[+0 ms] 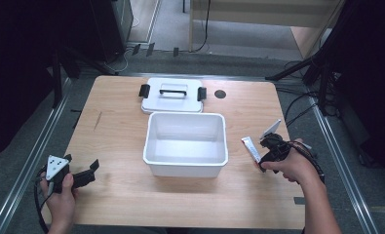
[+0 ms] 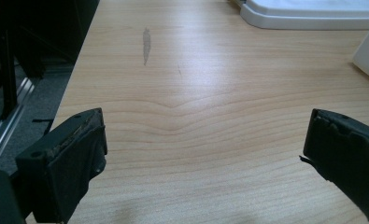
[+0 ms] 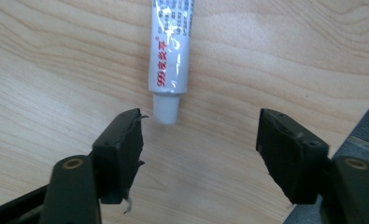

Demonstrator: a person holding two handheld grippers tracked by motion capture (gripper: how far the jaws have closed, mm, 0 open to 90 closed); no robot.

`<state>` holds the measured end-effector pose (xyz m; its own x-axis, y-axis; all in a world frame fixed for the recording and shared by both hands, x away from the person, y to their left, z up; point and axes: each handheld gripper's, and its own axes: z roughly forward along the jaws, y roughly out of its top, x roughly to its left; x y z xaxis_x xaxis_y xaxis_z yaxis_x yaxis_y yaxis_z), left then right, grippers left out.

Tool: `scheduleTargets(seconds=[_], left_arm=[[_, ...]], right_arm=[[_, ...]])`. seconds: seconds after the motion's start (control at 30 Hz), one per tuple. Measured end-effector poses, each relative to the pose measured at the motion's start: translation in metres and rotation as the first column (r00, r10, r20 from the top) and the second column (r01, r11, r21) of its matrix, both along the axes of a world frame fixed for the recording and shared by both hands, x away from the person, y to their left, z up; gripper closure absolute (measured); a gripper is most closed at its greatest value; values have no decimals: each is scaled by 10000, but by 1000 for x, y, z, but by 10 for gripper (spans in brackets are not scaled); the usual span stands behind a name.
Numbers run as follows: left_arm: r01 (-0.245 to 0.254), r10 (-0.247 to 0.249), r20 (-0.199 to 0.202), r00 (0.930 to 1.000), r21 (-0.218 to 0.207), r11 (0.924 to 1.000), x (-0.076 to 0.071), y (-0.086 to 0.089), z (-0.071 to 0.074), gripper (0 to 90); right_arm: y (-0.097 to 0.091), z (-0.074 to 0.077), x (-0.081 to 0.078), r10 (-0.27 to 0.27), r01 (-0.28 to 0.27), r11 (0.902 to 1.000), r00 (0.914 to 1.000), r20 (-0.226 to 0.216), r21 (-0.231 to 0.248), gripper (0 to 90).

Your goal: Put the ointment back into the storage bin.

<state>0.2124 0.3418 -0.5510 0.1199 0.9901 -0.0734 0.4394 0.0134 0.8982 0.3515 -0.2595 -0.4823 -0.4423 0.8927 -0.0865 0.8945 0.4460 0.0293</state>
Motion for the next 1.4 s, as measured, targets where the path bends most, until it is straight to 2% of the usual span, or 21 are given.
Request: scheduleTargets(seconds=[0.17,0.3,0.53,0.73,1.0,1.23,1.4], left_arm=[[16,-16,-13,10000,-10,10000,0,0,0,0],[16,-16,-9,10000,-24,10000,0,0,0,0],[13,-13,-9,10000,-74,10000,0,1,0,0],[18,-18,-11,10000,-78,10000,0,1,0,0],[36,-36,-2,10000,-61,10000,0,1,0,0],[33,-33,4,10000,-57,10000,0,1,0,0],[38,-38,-6,10000,-62,10000,0,1,0,0]], right_arm=[[5,-2,6,51,-50,9995,10000,-30,298,391],[9,-4,10,145,-143,9995,9999,-63,299,405],[13,-5,20,-165,168,9983,9998,-53,551,468],[17,-5,26,-75,82,9976,9999,-113,684,523],[21,-9,32,27,-15,9978,9998,-184,660,596],[23,-11,35,-61,77,9975,9997,-220,707,623],[23,-11,36,82,-69,9974,9998,-174,723,636]])
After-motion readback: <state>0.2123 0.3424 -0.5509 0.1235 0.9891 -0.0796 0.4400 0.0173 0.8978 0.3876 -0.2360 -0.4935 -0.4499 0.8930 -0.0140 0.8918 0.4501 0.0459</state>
